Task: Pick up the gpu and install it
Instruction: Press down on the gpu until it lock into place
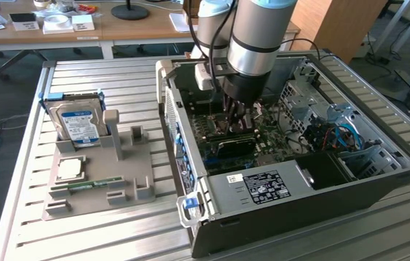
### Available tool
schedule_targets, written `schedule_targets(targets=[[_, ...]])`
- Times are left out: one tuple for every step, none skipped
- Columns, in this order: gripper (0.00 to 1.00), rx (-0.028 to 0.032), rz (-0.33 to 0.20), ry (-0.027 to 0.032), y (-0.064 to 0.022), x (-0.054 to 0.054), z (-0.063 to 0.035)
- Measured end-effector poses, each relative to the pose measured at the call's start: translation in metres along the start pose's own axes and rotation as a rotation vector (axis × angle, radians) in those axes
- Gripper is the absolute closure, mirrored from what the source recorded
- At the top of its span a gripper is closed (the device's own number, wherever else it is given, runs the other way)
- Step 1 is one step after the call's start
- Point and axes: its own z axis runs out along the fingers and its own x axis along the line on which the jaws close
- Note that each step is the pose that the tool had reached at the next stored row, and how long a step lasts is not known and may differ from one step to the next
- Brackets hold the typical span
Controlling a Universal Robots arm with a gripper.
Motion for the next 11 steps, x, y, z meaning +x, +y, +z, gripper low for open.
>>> schedule_targets(targets=[[0.89,0.0000,0.000,0.0000,0.0000,0.0001,0.0011],[0.89,0.0000,0.000,0.0000,0.0000,0.0001,0.0022],[0.89,0.0000,0.000,-0.0001,-0.0003,0.0001,0.0029],[0.89,-0.0002,0.000,0.0001,-0.0007,0.0001,0.0032],[0.89,-0.0002,0.000,0.0002,-0.0007,0.0001,0.0033],[0.89,-0.0002,0.000,0.0002,-0.0007,0.0001,0.0033],[0.89,-0.0002,0.000,0.0002,-0.0007,0.0002,0.0034],[0.89,0.0000,0.000,0.0000,-0.0007,0.0001,0.0038],[0.89,0.0001,0.000,-0.0004,-0.0007,0.0001,0.0045],[0.89,0.0001,0.000,-0.0003,-0.0007,0.0002,0.0054],[0.89,0.0000,0.000,-0.0001,-0.0007,0.0002,0.0061]])
